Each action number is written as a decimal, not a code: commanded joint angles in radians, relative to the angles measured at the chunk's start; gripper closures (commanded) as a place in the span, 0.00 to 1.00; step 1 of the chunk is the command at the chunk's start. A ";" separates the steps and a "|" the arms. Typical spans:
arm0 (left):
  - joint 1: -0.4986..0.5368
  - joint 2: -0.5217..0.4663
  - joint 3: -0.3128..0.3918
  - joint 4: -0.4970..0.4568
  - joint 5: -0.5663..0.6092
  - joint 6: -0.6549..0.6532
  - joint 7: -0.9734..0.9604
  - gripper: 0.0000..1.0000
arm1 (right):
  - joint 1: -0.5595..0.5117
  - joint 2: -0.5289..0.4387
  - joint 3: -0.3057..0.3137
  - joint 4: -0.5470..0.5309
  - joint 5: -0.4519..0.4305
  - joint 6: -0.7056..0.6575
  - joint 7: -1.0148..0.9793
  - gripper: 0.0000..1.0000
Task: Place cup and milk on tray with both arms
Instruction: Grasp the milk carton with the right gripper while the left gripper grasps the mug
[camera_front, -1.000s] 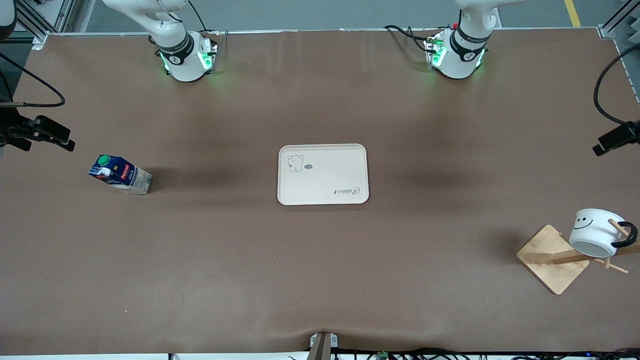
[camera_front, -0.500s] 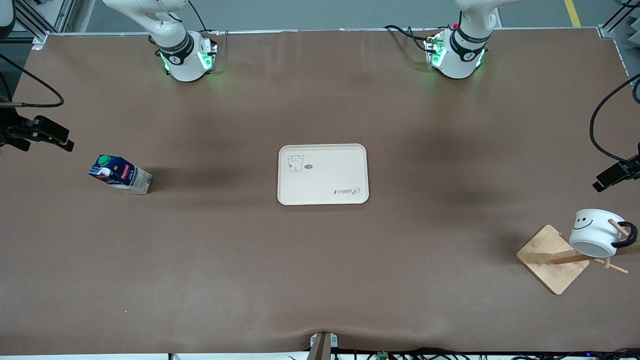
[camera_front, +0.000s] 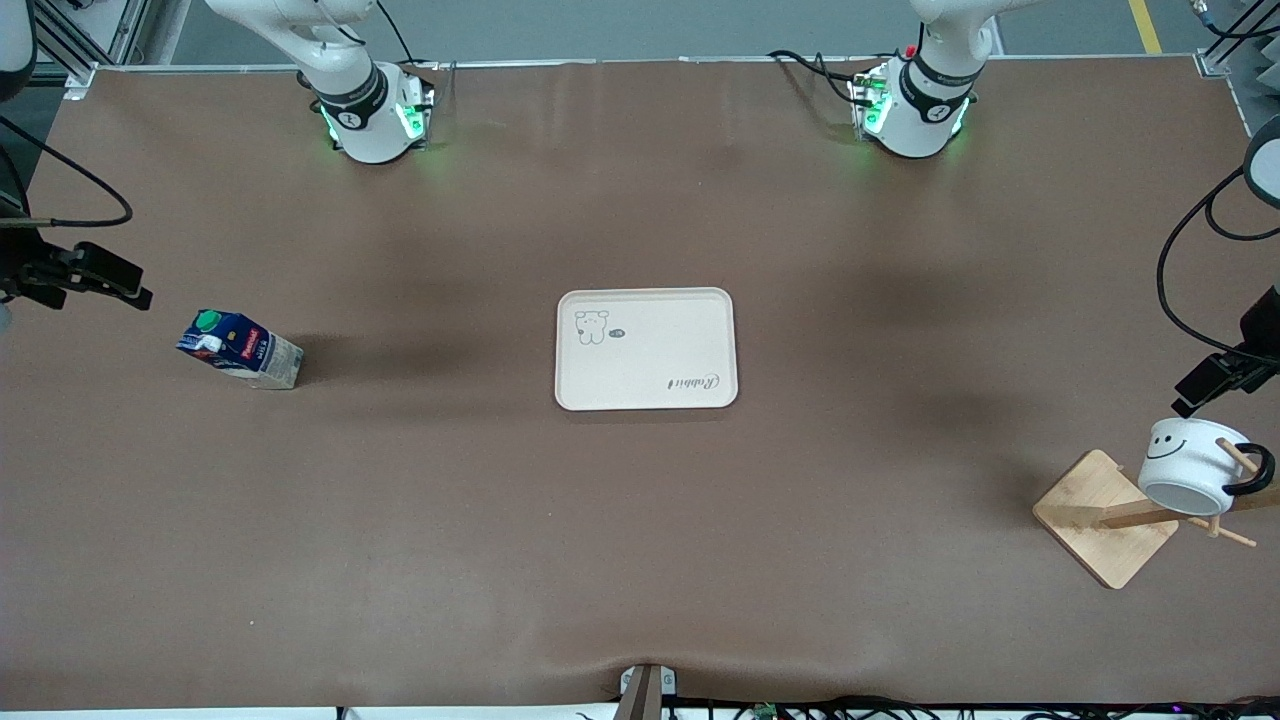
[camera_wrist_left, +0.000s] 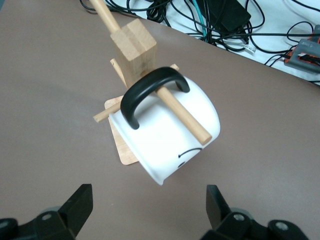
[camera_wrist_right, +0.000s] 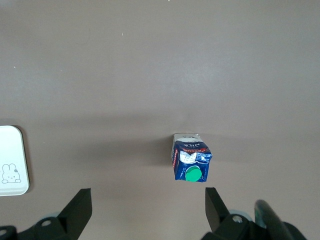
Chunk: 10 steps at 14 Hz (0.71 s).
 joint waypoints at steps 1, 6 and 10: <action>0.005 0.028 -0.007 -0.009 -0.022 0.082 0.036 0.00 | -0.014 0.034 0.008 0.021 0.014 -0.006 -0.013 0.00; -0.003 0.088 -0.011 0.003 -0.022 0.165 0.084 0.00 | -0.017 0.086 0.008 0.018 0.014 -0.034 -0.005 0.00; -0.010 0.096 -0.013 0.006 -0.020 0.182 0.086 0.37 | -0.017 0.098 0.008 0.017 0.011 -0.038 -0.010 0.00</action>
